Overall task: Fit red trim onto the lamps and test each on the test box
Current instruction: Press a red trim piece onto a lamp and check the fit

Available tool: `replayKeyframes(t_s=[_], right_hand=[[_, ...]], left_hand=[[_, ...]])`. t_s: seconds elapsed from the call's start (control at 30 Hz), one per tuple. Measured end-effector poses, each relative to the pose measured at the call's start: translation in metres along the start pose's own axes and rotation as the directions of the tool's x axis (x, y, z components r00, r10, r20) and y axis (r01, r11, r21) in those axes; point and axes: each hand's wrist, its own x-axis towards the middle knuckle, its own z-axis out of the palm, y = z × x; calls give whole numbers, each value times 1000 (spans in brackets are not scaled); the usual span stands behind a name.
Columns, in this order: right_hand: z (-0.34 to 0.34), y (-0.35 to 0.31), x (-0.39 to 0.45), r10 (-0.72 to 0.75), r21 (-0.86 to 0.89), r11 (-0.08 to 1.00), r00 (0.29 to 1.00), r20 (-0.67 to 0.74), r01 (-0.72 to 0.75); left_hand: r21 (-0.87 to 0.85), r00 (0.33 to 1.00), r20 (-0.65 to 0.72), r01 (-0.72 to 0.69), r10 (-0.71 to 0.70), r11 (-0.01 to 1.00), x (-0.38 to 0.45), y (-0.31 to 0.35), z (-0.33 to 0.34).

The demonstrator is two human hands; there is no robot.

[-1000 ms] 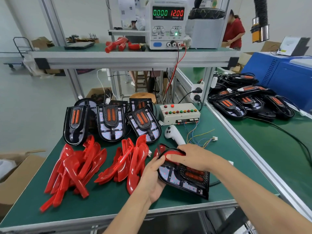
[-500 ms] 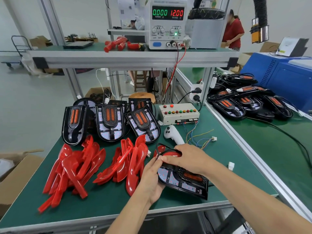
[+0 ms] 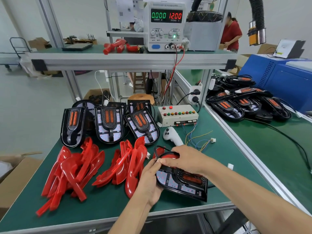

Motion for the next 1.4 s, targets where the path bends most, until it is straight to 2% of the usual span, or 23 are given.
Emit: replayKeyframes(t_s=[0.17, 0.3, 0.37, 0.5, 0.7, 0.8, 0.87, 0.9, 0.97, 1.03, 1.07, 1.13, 1.17, 1.23, 1.33, 1.4], right_hand=[[-1, 2, 2, 0, -15, 1000, 1000, 16, 1], [-17, 8, 6, -1, 31, 1000, 987, 160, -4], [-23, 12, 5, -24, 83, 996, 982, 190, 9], [-9, 14, 0, -104, 20, 994, 991, 82, 103], [3, 18, -5, -98, 0, 995, 995, -19, 98], [-7, 20, -3, -73, -18, 997, 993, 94, 75], [-18, 21, -4, -58, 54, 997, 976, 208, 47], [-21, 19, -4, -67, 84, 995, 976, 206, 51], [-21, 10, -1, -103, 84, 991, 995, 15, 102], [-13, -11, 4, -190, 63, 977, 967, -168, 203], [-8, -22, 6, -233, 42, 969, 957, -174, 244], [0, -40, 8, -277, -73, 960, 957, -84, 271], [2, -44, 9, -260, -150, 956, 965, -43, 251], [-3, -43, 9, -177, -261, 953, 982, -59, 156], [-9, -35, 5, -109, -241, 967, 988, -107, 81], [-5, -48, 7, -175, -180, 971, 980, -96, 156]], left_hand=[[35, 1000, 17, -13, 13, 999, 3, -1, -1], [15, 1000, 21, -19, 19, 1000, 7, 3, -1], [2, 999, 41, -10, 10, 1000, 7, 5, -2], [35, 998, 61, -13, 11, 999, 9, 1, -5], [80, 995, 76, -64, 58, 995, 12, -1, -8], [128, 995, 73, -72, 63, 989, 11, -4, -4], [134, 995, 85, -62, 50, 989, 10, -8, -3], [123, 995, 84, -58, 48, 991, 11, -10, -3], [119, 998, 53, -48, 42, 992, 13, -13, -3], [173, 999, 7, -48, 48, 984, 15, -17, -3], [220, 998, -9, -53, 56, 974, 15, -18, -3], [334, 994, -37, -81, 98, 939, 14, -15, 0], [397, 992, -44, -92, 119, 913, 15, -14, 1], [502, 991, -76, -57, 109, 863, 11, -7, 7], [529, 987, -138, 2, 84, 849, 5, -6, 14], [556, 988, -115, -21, 101, 831, -1, -6, 16]])
